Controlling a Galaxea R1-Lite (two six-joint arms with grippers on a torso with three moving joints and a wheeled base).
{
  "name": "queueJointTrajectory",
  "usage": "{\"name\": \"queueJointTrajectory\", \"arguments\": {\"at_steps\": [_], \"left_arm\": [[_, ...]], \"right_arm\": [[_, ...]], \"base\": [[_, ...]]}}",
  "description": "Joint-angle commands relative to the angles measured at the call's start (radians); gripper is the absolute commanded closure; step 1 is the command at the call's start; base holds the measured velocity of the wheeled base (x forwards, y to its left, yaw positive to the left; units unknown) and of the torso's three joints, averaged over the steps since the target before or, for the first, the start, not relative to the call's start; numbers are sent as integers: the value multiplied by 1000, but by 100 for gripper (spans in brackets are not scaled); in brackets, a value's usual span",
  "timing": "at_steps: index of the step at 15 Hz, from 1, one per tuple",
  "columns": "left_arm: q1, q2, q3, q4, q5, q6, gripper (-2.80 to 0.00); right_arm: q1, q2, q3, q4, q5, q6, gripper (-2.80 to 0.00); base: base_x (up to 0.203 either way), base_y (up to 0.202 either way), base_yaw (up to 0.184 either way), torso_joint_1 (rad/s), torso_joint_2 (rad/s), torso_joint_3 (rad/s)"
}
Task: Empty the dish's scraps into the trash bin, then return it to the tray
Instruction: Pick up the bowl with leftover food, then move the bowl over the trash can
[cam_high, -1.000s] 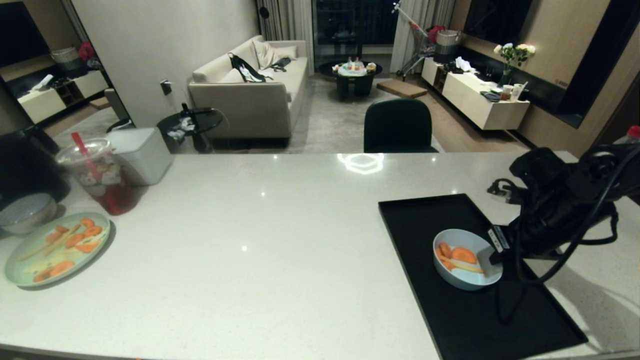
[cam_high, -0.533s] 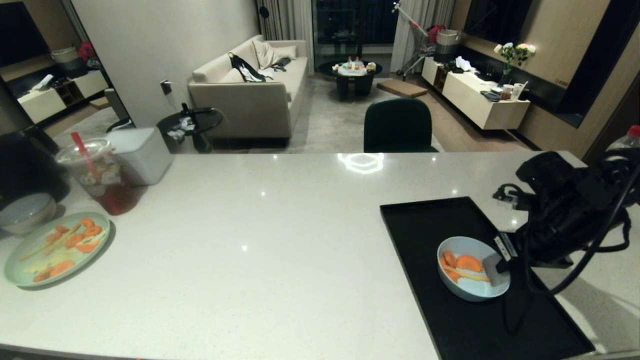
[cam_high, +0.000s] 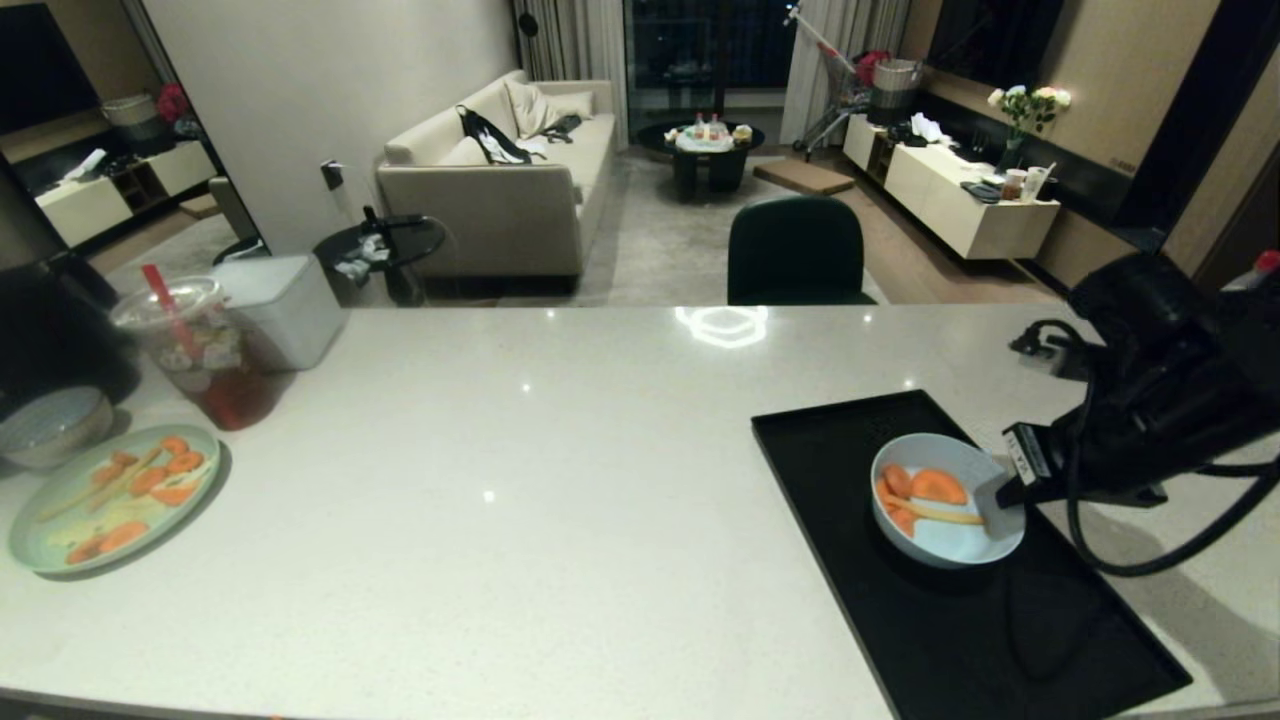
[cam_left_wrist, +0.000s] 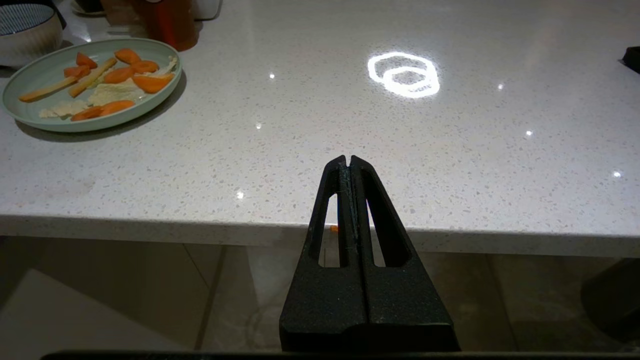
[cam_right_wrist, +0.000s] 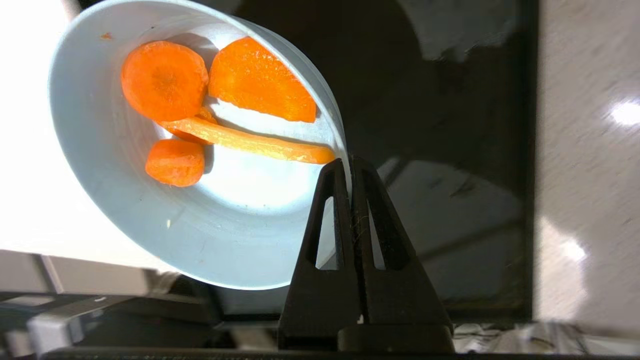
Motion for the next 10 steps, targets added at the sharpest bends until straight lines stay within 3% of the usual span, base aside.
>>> {"name": "queueJointTrajectory", "arguments": {"at_steps": [1,6,10], "left_arm": [[0,1,0,-1,1,-1,0],[0,1,0,0,1,-1,0],[0,0,0,-1,1,-1,0]], "right_arm": [[37,-68,8,11,2,27,0],[176,-289,159,39,-1,141,0],[233,-496,308,103,-5,212,0]], "base": [[0,0,0,0,0,0],[0,0,0,0,0,0],[0,0,0,0,0,0]]}}
